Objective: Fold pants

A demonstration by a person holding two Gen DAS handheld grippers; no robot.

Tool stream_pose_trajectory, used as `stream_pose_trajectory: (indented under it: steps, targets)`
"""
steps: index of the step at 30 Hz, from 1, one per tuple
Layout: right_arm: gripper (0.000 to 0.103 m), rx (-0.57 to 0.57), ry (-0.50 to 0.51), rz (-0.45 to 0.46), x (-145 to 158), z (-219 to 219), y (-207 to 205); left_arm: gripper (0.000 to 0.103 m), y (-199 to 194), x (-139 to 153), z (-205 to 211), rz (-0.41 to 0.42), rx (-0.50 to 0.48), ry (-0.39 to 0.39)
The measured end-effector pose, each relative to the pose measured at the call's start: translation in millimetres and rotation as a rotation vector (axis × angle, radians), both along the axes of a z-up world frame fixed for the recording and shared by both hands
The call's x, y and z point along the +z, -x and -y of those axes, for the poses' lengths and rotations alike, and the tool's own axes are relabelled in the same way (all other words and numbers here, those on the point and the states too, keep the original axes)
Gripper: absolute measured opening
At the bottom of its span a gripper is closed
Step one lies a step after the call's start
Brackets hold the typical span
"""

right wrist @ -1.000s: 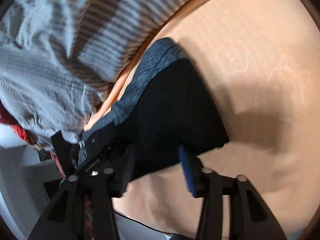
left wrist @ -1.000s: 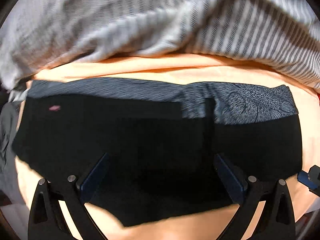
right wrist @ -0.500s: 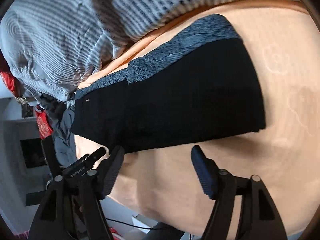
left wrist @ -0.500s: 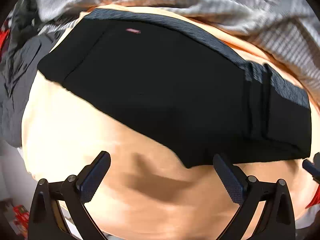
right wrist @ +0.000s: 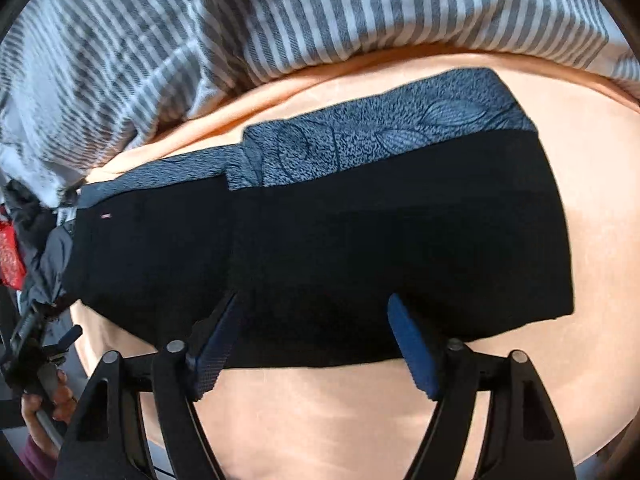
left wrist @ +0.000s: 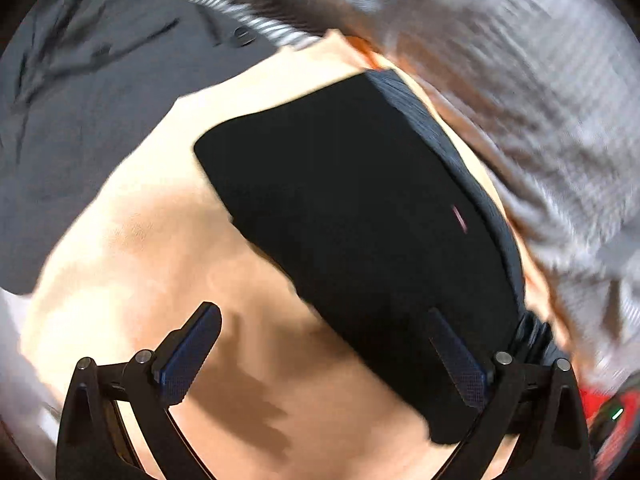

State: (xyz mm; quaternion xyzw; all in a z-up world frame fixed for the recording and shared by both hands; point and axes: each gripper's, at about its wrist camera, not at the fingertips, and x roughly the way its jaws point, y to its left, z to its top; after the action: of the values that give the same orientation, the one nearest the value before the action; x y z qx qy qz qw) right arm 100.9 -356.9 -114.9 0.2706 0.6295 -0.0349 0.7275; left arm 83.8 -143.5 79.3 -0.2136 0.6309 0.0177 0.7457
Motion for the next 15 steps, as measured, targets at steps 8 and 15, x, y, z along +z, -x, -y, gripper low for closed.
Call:
stream_pose_trajectory:
  steps: [8,15]
  targets:
    - [0.088,0.061,0.04,-0.025,-6,-13,-10,0.086,-17,-19,-24,0.032,0.037,0.12]
    - [0.094,0.1,0.085,-0.045,-11,-29,-19,0.084,-37,-20,-2,0.038,0.022,0.053]
